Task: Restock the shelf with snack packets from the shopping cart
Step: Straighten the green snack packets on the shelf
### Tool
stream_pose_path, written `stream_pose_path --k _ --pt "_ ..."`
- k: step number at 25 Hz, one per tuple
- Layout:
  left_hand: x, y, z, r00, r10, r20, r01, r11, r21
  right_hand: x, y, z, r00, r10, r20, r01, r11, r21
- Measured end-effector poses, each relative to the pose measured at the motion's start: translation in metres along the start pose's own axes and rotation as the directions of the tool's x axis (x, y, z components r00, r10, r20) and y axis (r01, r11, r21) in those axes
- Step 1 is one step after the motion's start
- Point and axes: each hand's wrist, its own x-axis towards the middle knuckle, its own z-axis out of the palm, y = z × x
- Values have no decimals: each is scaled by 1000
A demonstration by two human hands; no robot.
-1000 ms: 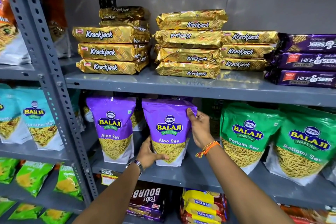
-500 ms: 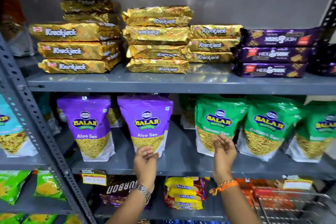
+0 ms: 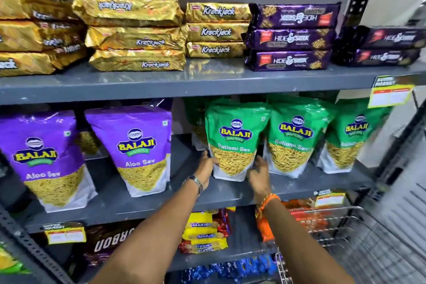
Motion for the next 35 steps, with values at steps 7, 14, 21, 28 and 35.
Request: stream_pose_path --k 7,14,21,28,35 --pt "-20 -18 -1 999 16 -48 -15 1000 22 20 7 6 976 -84 200 75 996 52" --pt "-38 -20 -11 989 28 -142 -25 999 23 11 -3 22 953 -97 288 61 989 133" --pt "-53 -11 -17 981 65 -182 -62 998 27 -4 -17 8 974 30 223 -90 961 263" --pt "-91 -13 61 983 93 -156 -80 993 90 -10 12 -119 843 143 -519 117 892 437" --pt "-7 12 150 991 -104 85 98 992 77 26 15 -141 942 -11 -336 90 971 221"
